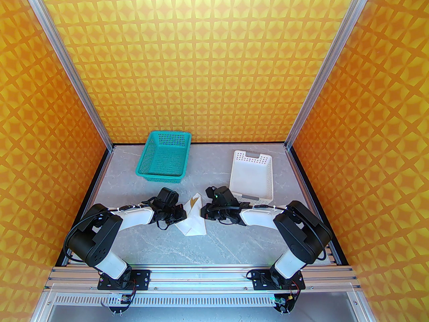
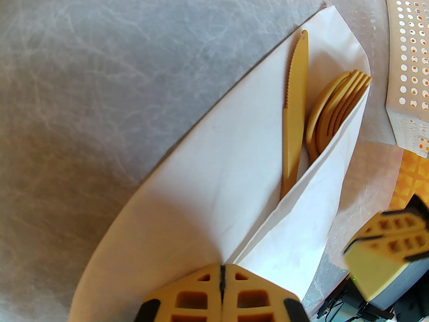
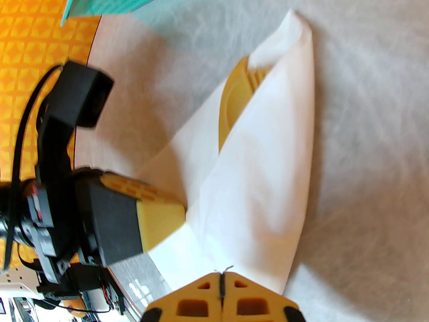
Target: Place the utensils on the paper napkin and roll it up
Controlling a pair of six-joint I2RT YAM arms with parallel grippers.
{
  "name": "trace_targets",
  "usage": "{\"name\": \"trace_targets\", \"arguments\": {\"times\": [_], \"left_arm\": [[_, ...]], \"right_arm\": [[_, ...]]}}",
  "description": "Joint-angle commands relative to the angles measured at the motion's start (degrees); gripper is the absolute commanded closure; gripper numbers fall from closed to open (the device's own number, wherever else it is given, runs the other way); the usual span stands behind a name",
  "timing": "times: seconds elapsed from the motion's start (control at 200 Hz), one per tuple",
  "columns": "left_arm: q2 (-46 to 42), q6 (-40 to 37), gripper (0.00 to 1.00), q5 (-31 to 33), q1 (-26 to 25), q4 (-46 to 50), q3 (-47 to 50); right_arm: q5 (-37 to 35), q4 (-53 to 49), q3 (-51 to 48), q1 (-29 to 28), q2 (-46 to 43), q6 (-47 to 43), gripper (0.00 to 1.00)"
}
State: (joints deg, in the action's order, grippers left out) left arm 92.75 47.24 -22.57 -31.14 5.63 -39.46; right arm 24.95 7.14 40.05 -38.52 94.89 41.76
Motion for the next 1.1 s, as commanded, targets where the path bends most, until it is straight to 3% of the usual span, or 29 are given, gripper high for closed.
{"name": "trace_targets", "arguments": {"times": [0.0,0.57,1.095], "left_arm": [[0.8,-1.3,1.00,1.3,-0.3,1.8,-0.6],[0.6,-1.4,1.00,1.3,-0.3,1.9,-0.4],[0.1,-1.2,1.00,1.6,-0.3,2.0,-0.1]], "right_arm": [[-2.1,0.3,-1.8,-0.1,-0.2,1.7,1.00],[-3.8,-1.6,-4.1,-0.2,1.0,1.1,1.00],[-4.9,-7.4,-3.9,-2.8,-8.4,1.7,1.00]]}}
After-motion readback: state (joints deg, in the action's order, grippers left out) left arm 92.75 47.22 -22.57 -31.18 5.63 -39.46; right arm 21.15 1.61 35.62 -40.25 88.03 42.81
